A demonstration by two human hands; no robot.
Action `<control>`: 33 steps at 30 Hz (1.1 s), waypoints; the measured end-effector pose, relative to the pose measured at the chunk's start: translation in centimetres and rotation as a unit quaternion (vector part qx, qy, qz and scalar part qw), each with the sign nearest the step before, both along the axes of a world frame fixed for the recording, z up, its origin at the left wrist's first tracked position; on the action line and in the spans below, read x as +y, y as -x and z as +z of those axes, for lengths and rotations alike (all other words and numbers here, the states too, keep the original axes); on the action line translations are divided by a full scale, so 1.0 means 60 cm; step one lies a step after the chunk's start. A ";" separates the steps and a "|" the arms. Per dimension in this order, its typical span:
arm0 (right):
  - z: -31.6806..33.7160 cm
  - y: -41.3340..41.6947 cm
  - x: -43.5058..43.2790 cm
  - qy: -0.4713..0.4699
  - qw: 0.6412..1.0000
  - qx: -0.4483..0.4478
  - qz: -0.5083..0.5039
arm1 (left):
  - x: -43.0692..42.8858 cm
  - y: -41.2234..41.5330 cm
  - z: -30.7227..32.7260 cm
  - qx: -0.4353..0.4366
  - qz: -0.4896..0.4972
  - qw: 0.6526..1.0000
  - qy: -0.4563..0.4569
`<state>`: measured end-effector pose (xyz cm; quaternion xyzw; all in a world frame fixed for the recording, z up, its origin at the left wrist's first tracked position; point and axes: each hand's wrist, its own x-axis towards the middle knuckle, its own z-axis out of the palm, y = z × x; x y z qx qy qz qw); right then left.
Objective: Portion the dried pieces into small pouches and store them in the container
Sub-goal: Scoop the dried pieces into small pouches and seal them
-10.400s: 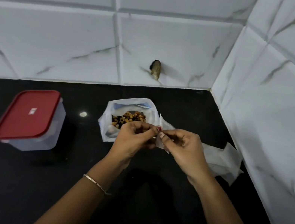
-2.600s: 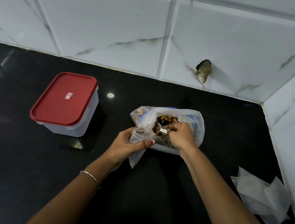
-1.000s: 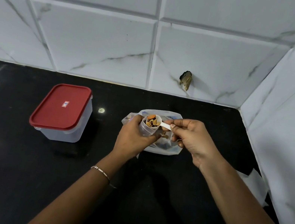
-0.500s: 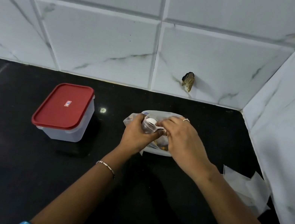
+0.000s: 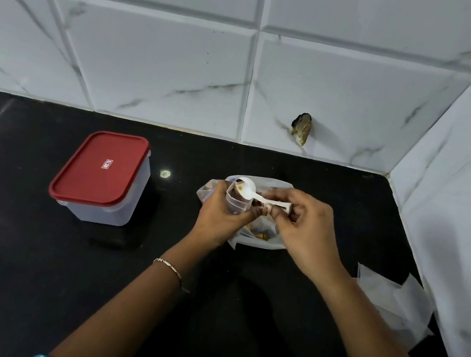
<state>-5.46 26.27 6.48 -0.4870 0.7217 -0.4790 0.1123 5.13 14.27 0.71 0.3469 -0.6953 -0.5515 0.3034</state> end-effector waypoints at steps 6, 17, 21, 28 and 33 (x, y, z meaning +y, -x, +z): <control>-0.009 0.023 0.009 0.001 0.887 -0.454 -0.078 | -0.002 -0.014 -0.009 -0.023 0.015 1.000 -0.004; -0.113 0.049 -0.081 -0.129 0.982 0.065 -0.120 | -0.014 -0.031 -0.016 -0.062 0.047 0.996 0.035; -0.126 0.056 -0.105 -0.143 0.953 0.258 -0.065 | -0.023 -0.034 -0.018 -0.063 0.041 0.997 0.028; -0.148 0.070 -0.123 -0.262 0.921 0.287 -0.009 | -0.038 -0.038 -0.032 -0.070 0.042 0.997 0.014; -0.132 0.090 -0.121 -0.213 0.960 0.183 -0.010 | -0.043 -0.035 -0.043 -0.067 0.022 0.997 -0.004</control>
